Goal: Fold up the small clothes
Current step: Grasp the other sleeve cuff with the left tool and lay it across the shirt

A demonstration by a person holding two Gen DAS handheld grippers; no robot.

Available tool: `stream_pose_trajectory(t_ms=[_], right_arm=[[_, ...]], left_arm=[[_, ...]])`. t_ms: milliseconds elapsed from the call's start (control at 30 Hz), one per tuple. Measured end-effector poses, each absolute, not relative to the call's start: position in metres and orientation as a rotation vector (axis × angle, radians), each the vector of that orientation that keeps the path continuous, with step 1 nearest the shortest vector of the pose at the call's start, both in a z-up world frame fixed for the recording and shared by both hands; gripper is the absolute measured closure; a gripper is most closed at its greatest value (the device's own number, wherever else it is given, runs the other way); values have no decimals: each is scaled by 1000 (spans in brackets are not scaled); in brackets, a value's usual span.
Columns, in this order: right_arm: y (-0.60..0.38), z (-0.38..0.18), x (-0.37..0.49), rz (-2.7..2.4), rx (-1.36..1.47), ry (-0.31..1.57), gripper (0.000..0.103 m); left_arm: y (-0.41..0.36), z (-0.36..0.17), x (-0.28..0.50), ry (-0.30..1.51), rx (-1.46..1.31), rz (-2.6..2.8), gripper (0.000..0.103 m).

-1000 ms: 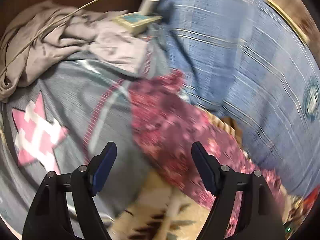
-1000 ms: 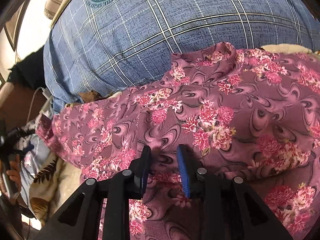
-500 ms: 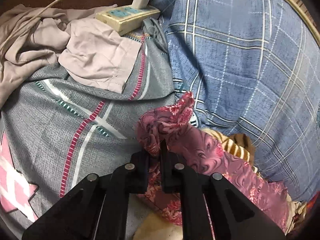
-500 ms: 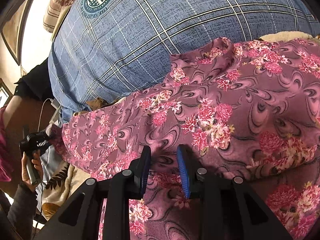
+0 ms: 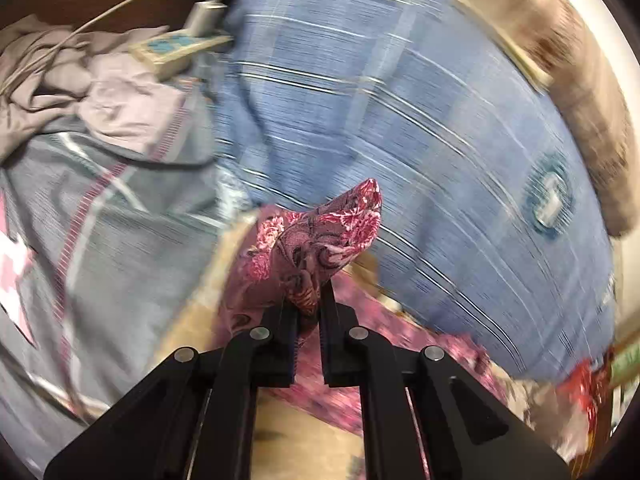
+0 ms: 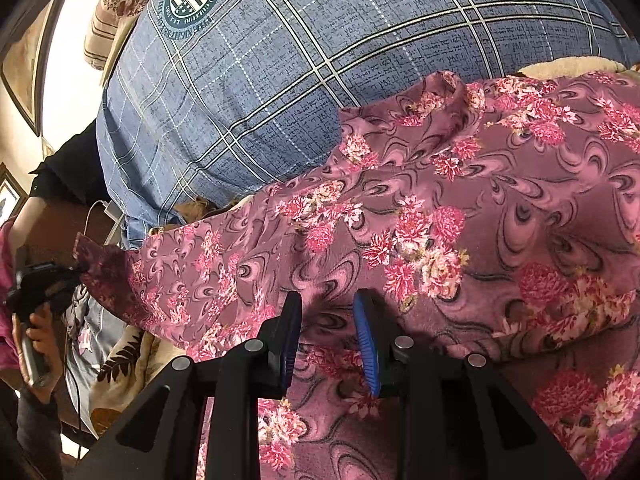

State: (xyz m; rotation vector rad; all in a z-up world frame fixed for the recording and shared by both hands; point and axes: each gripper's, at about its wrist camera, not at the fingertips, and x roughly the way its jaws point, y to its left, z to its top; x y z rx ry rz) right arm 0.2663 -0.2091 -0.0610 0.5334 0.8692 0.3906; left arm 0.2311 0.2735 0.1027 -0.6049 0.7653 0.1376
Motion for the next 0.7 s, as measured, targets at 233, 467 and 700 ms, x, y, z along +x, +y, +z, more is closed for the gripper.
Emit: stream_pose_trajectory(t_ms=[233, 467, 700], right_arm=[[-222, -44, 251, 323, 445, 865, 68], [-276, -36, 234, 218, 384, 856, 68], [-319, -45, 219, 181, 402, 827, 66]], left_arm=[[177, 107, 239, 793, -542, -25, 97], [76, 82, 260, 892, -507, -155, 97], [-10, 28, 276, 1040, -448, -198, 97]])
